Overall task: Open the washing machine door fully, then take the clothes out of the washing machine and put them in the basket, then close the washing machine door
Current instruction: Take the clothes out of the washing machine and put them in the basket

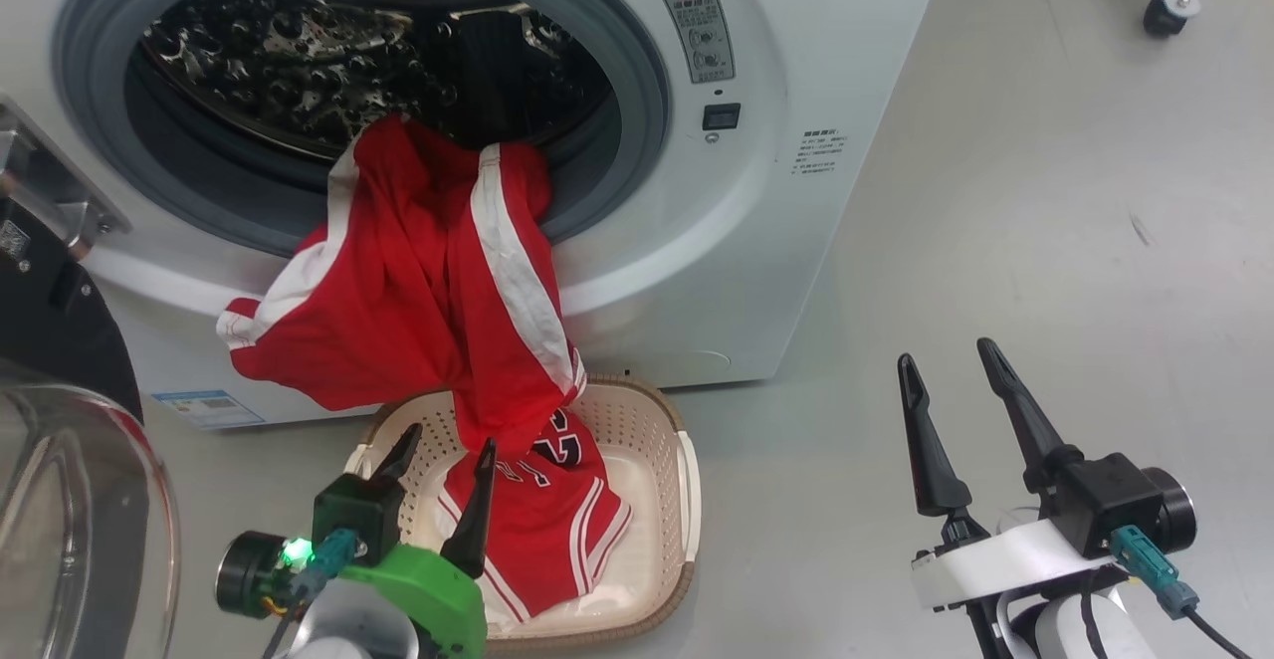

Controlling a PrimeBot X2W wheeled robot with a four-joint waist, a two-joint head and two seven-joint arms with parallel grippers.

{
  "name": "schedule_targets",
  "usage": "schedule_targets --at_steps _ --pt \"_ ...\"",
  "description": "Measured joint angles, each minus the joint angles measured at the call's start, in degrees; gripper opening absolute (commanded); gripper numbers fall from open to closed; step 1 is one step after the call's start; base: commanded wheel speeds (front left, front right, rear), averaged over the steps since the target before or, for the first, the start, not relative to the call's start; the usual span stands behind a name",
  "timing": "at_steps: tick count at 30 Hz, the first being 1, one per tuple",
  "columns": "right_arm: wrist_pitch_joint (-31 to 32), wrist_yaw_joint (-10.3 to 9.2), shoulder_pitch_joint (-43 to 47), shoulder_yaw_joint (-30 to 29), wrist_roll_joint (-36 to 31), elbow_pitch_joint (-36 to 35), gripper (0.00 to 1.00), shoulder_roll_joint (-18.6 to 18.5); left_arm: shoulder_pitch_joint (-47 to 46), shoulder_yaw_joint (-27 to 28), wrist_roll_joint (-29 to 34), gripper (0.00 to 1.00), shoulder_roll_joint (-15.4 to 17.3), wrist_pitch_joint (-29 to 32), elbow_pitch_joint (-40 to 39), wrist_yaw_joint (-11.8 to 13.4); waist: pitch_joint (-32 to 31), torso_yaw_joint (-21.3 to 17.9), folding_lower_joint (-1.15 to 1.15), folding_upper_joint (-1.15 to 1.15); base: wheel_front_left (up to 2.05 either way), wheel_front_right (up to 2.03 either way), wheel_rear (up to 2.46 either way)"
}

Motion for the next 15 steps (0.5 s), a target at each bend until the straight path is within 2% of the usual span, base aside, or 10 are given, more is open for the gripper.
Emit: schedule_targets --at_steps 15 --pt "0.0 1.37 -6.32 1.79 -0.41 -0.94 1.0 -0.04 -16.82 0.43 -2.6 1.0 -1.04 5.68 17.42 -3.8 9.77 -3.78 0.01 0.0 0.0 0.0 0.0"
